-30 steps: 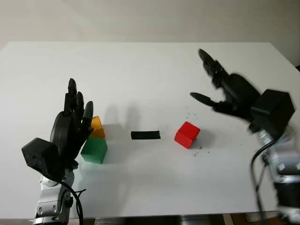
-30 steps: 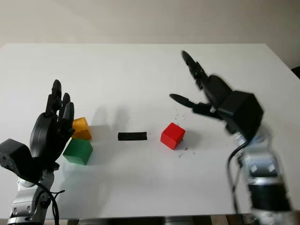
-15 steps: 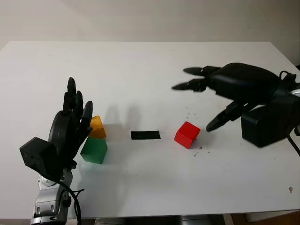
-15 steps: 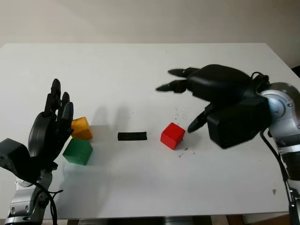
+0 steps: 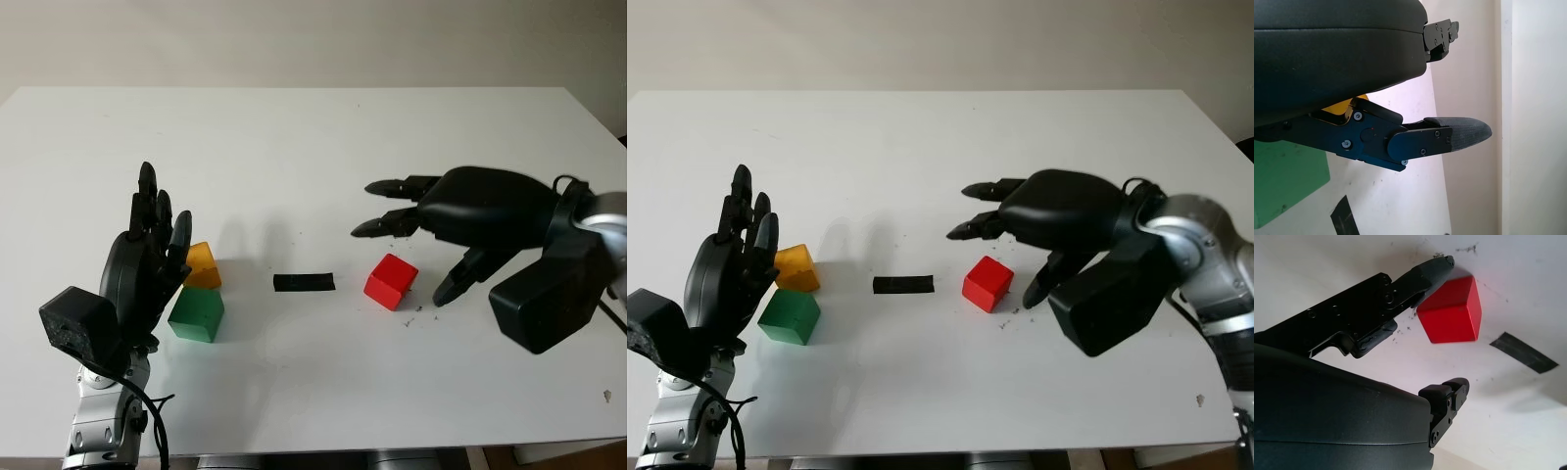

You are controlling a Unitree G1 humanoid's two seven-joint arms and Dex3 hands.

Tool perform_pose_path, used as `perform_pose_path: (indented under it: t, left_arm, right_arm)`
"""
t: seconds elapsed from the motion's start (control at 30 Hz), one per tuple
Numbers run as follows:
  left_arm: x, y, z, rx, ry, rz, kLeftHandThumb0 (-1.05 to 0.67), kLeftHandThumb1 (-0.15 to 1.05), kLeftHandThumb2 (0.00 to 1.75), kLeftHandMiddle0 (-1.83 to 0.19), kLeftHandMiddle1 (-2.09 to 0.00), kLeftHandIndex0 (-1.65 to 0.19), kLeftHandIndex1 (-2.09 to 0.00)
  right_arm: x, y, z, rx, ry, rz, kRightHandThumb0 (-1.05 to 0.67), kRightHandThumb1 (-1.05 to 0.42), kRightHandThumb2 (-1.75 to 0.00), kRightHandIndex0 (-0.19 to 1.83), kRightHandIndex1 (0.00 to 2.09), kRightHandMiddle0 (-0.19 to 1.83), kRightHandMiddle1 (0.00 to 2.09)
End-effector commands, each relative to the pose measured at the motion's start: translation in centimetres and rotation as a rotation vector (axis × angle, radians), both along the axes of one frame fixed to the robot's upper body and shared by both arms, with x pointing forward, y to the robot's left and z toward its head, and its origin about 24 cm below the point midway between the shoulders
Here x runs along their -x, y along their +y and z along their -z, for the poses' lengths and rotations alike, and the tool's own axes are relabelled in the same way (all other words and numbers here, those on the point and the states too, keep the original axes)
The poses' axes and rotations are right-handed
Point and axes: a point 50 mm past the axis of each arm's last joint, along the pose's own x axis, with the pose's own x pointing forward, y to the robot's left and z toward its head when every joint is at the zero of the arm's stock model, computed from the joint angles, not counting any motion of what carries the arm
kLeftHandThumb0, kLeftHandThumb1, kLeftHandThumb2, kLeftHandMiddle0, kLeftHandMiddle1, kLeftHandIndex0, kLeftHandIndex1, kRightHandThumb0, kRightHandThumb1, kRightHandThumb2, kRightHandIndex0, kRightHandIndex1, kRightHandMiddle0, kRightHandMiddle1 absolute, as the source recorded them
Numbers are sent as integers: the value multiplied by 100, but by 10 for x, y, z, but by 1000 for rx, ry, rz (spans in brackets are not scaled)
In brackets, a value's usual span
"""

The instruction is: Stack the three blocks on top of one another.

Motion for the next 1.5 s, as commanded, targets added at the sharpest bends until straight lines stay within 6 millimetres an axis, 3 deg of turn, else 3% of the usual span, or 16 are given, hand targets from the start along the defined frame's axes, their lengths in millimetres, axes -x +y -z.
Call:
perform_pose_path:
  t: [0.0, 0.33, 0.77, 0.83, 0.9, 0.97, 1.2, 1.33, 1.47]
  left_arm:
    - [2, 2, -3, -5, -7, -5, -71, 105, 49, 19, -5, 19, -2]
    - [2, 2, -3, -10, -1, -4, -72, 105, 48, 18, -5, 19, -4]
    - [2, 0, -1, -7, -2, 3, -68, 105, 49, 19, -5, 19, -3]
    - [3, 0, -1, -14, -2, 0, -68, 105, 50, 19, -5, 19, -3]
    - [3, 0, -1, -15, 1, -2, -68, 105, 51, 18, -5, 19, -3]
    - [3, 0, 0, -10, 3, -3, -68, 105, 50, 18, -5, 19, -3]
    - [2, 0, 0, -7, -2, -2, -69, 105, 50, 18, -5, 19, -4]
    - [2, -1, 0, -6, 0, 0, -68, 105, 50, 19, -5, 19, -3]
    - [1, -3, 0, -4, 0, 2, -68, 105, 50, 19, -5, 19, -3]
  right_arm:
    - [0, 0, 7, -2, 3, -5, -62, -79, -6, 9, 6, 43, 7]
    - [-3, -4, 25, -62, -28, -11, -52, -83, -6, 8, 6, 51, 10]
    - [-6, -6, 24, -72, -88, -24, -39, -90, -7, 12, 7, 77, 24]
    - [-6, -6, 22, -84, -106, -35, -36, -92, -6, 16, 7, 80, 41]
    - [-7, -6, 21, -94, -123, -45, -34, -93, -6, 21, 7, 63, 87]
    - [-7, -7, 19, -107, -129, -47, -32, -93, -5, 23, 7, 57, 103]
    - [-12, -6, 13, -154, -133, -43, -34, -92, -5, 28, 8, 54, 111]
    - [-20, 2, 3, -278, -63, -4, -35, -91, -5, 28, 6, 55, 107]
    - [-27, 12, -2, -441, 69, 39, -33, -91, -5, 25, 5, 48, 124]
